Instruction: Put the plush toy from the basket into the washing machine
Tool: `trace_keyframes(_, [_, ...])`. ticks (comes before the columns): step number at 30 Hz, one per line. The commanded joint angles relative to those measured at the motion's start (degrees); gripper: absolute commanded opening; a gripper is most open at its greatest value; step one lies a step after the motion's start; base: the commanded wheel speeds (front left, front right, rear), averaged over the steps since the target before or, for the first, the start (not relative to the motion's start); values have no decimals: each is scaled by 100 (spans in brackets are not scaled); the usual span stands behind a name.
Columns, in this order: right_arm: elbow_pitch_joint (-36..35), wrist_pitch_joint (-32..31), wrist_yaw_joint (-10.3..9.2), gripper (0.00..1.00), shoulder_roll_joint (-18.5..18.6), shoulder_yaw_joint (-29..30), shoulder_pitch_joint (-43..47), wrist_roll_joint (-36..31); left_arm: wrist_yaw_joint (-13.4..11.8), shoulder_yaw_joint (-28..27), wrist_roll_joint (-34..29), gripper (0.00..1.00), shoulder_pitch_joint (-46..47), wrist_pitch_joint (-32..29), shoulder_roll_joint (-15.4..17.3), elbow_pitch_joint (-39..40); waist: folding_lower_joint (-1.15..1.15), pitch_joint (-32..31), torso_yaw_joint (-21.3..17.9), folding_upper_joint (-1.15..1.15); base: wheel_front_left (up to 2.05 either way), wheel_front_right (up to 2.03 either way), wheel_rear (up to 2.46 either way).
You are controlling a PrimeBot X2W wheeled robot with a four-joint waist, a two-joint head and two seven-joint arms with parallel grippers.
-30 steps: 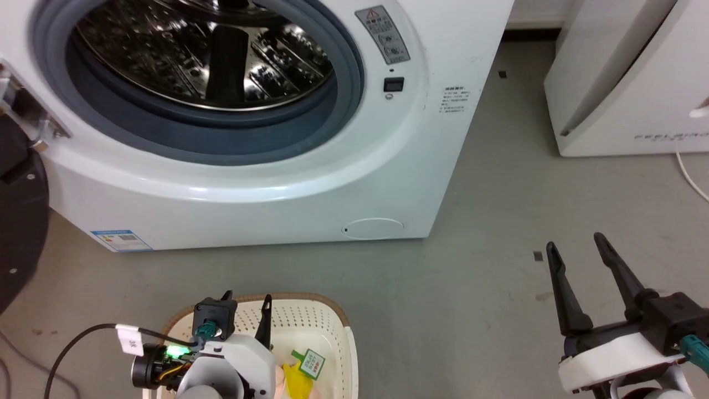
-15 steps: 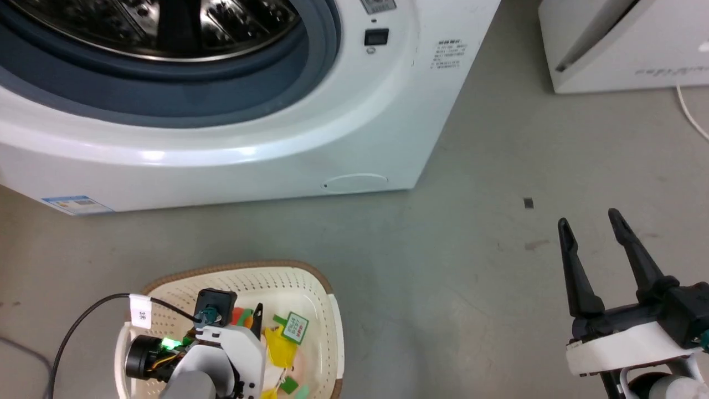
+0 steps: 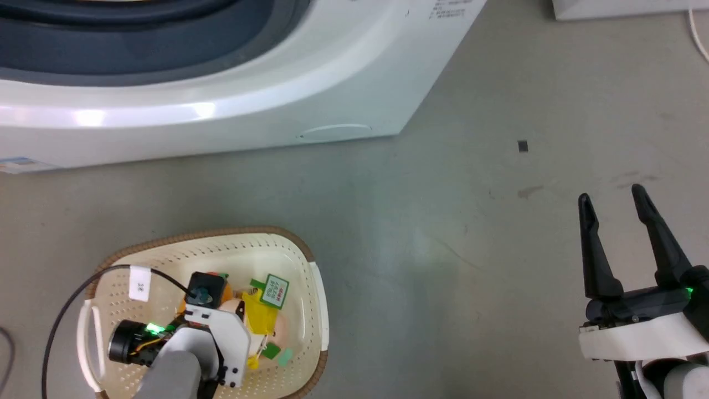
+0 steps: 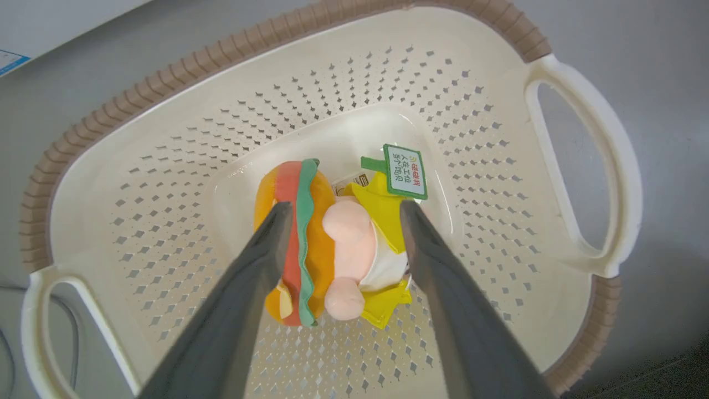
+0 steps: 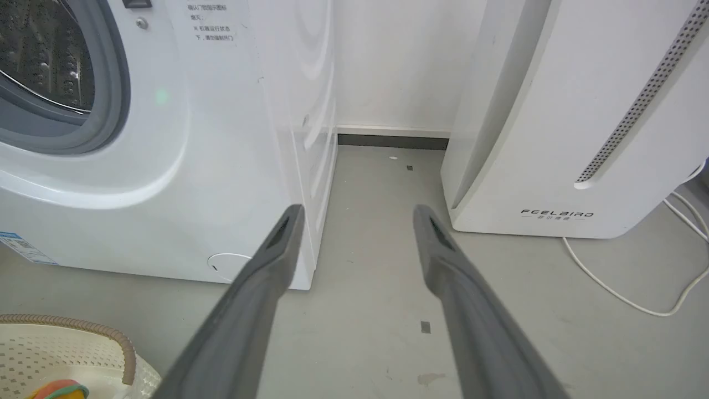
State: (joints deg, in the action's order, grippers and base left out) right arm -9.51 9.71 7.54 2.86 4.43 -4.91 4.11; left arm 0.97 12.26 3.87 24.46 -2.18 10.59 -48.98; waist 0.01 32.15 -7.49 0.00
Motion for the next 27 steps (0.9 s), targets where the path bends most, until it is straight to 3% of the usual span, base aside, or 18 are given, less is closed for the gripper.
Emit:
trace_keyframes(1, [-63, 59, -4, 100, 1, 30, -104, 33, 5, 44, 69, 100, 179, -39, 86, -166, -1, 203, -74, 0, 0, 0, 0])
trace_keyframes(10, [-220, 167, -4, 100, 1, 48, -268, 93, 206, 161, 221, 100, 572, -87, 467, -709, -1, 843, -272, 0, 0, 0, 0])
trace_keyframes(19, [-307, 262, -4, 100, 1, 60, -384, 160, 389, 356, 327, 100, 908, -6, 625, -1182, -1, 1318, -385, 0, 0, 0, 0])
trace_keyframes(27, [-514, 358, -5, 100, 1, 63, -543, 237, 407, 558, 387, 100, 1280, 145, 796, -1655, -1, 1776, -519, 0, 0, 0, 0])
